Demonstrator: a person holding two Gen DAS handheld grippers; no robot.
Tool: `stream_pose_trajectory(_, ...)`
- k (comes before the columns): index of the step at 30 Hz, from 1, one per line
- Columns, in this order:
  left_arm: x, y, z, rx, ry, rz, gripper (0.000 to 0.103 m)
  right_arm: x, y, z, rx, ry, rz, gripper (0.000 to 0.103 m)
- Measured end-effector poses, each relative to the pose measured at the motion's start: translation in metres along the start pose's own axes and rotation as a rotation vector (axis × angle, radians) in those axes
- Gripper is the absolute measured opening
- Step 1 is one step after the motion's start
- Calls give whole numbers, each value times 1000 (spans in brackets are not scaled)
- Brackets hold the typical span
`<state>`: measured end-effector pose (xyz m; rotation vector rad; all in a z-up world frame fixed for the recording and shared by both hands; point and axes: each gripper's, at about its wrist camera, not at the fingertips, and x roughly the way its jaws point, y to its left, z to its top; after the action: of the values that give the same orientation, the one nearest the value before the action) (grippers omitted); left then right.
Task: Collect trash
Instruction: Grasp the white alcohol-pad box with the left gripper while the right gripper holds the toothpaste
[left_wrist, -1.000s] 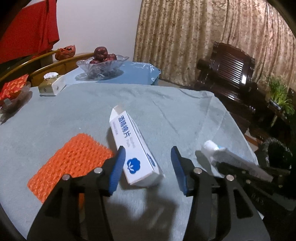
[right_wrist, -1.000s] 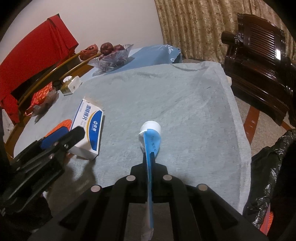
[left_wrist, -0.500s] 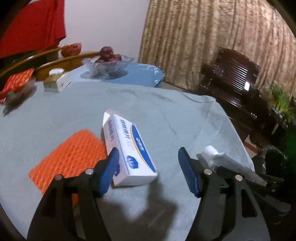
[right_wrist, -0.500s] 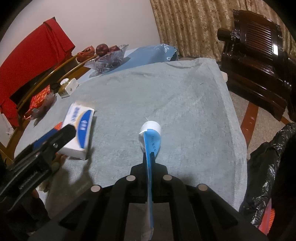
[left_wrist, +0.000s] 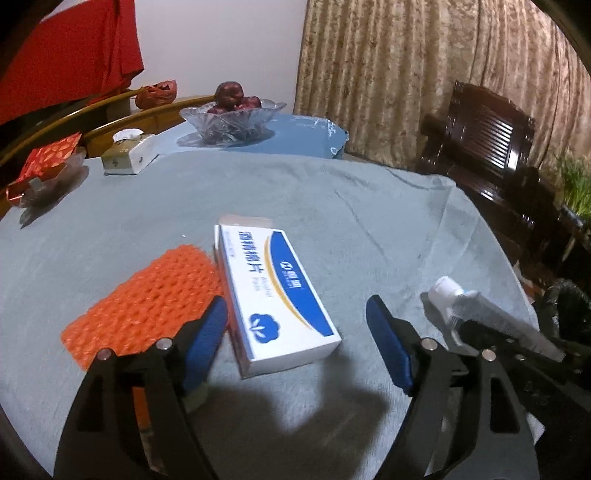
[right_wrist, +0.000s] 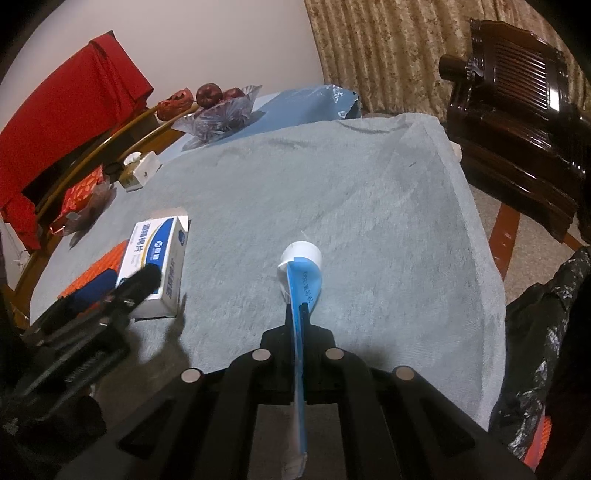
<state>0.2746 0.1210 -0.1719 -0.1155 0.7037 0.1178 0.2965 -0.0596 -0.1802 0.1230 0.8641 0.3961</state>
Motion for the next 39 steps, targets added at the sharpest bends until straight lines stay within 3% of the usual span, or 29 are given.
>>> stream_pose_trajectory(10,21,-3,1,-4,84,73,76,2,-5,0,7,6,5,2)
stream_pose_trajectory(13,28,1,1,-22,121,89,71,3,-3,-1,2,7,10,2)
stream_pose_trajectory(16,25,3,0,-27,108,79,64,3,-2,-1,3,9,11,2)
stream_pose_trajectory(22,7,8,0,-56,34,42,62,-2,0,-2,-6,3,15,2)
stream_pose_trajectory(28,-19,-2,-2,-18,6,-12,61,-13,4,-2,-18,-7,21,2)
stream_pose_trajectory(35,-10,-4,-28,12,131,-3,63,-16,1,-10,-9,9,20,2)
stream_pose_trajectory(39,-7,-5,-25,14,131,20,69,-14,-2,-11,-3,14,18,2)
